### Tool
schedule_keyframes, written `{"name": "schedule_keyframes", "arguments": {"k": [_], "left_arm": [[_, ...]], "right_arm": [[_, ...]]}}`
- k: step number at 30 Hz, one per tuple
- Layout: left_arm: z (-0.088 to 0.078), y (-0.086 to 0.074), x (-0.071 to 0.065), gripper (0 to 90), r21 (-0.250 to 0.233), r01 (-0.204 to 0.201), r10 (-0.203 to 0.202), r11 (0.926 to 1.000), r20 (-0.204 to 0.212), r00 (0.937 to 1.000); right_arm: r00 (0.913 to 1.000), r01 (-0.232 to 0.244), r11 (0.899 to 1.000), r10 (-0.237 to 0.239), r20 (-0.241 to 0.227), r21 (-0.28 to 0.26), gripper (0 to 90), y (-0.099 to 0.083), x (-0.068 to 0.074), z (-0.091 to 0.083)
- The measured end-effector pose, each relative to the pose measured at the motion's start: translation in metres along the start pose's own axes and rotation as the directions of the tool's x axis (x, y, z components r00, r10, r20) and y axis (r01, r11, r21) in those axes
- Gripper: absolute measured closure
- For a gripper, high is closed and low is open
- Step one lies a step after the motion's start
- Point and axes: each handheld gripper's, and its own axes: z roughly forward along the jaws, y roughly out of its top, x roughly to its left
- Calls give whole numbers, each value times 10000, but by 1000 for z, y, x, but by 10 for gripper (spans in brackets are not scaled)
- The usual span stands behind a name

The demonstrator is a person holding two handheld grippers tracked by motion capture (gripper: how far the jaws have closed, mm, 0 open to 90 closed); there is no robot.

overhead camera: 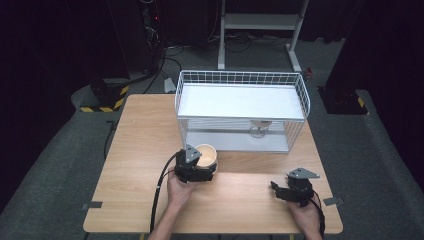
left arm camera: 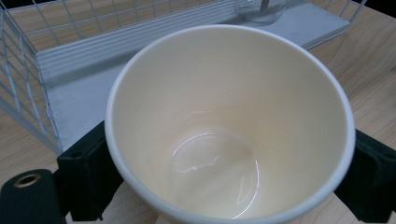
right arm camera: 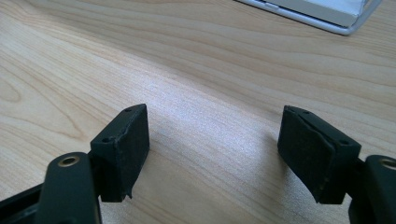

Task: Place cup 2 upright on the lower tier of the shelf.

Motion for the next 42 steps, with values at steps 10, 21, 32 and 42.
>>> {"name": "schedule_keyframes", "arguments": {"k": [10,21,32,42], "left_arm": [[12,16,1,95,118,-96,98,9999,-212,9997],[30,31,3,95,176,30,-22,9998,-443,9990],[42,40,5,95,201,87,-74,9998,-606,9981],[50,43,9,95,103,348,-339,9993,-787,9963]], "right_arm": [[10000,-28,10000,28,0,10,252,0,0,0],[10000,0,10000,0,-1,0,253,0,0,0],[10000,-1,10000,1,1,3,252,0,0,0],[10000,3,10000,-3,2,-2,252,0,0,0]]}}
